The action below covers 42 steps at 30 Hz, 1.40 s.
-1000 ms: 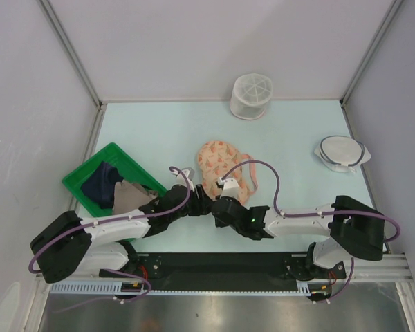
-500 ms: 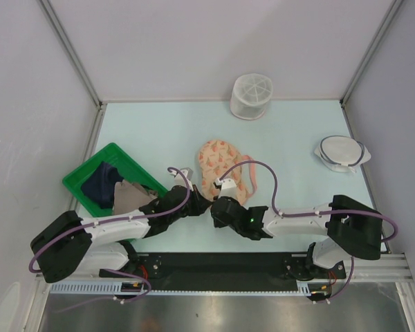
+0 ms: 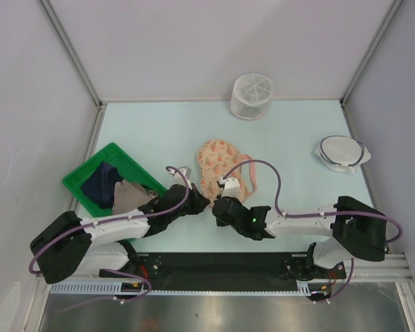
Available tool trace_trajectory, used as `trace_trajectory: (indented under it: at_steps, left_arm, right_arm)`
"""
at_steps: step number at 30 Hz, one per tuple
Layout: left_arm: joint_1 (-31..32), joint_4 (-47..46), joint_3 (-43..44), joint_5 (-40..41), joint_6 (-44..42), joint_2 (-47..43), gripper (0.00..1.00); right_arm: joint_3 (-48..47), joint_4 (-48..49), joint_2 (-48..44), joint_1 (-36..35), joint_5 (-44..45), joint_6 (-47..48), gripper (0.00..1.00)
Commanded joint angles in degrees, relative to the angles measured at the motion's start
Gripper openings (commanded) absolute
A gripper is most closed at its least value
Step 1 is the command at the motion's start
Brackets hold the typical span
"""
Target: Unzip the laundry bag and remove the bra
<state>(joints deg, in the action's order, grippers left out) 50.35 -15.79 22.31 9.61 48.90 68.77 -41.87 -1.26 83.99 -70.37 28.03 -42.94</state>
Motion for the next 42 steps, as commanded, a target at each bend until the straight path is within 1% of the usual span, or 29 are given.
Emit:
trace_trajectory:
  at_steps: [1, 14, 26, 31, 35, 42]
  left_arm:
    - [-1.8, 0.3, 0.2, 2.5, -2.4, -0.8, 0.00]
    - [-5.3, 0.3, -0.9, 1.6, -4.3, -0.7, 0.00]
    - [-6.1, -1.1, 2.1, -0.4, -7.6, 3.7, 0.00]
    - [-6.1, -1.3, 5.1, -2.1, -10.0, 6.5, 0.00]
    - [-6.1, -1.5, 8.2, -3.2, -11.9, 10.8, 0.00]
    - [-6.7, -0.6, 14.2, -0.9, -14.4, 14.4, 0.00]
  right_arm:
    - [0.8, -3.7, -3.0, -0.3, 5.2, -0.9, 0.00]
    - [4.4, -8.7, -8.0, 1.5, 8.9, -3.2, 0.00]
    - [6.4, -9.8, -12.2, 3.2, 8.9, -3.5, 0.00]
    - [7.4, -9.1, -13.3, 3.2, 7.8, -3.4, 0.00]
    - [7.9, -9.3, -14.5, 2.8, 6.7, -4.0, 0.00]
    - [9.2, -6.0, -14.8, 1.4, 4.6, -5.8, 0.00]
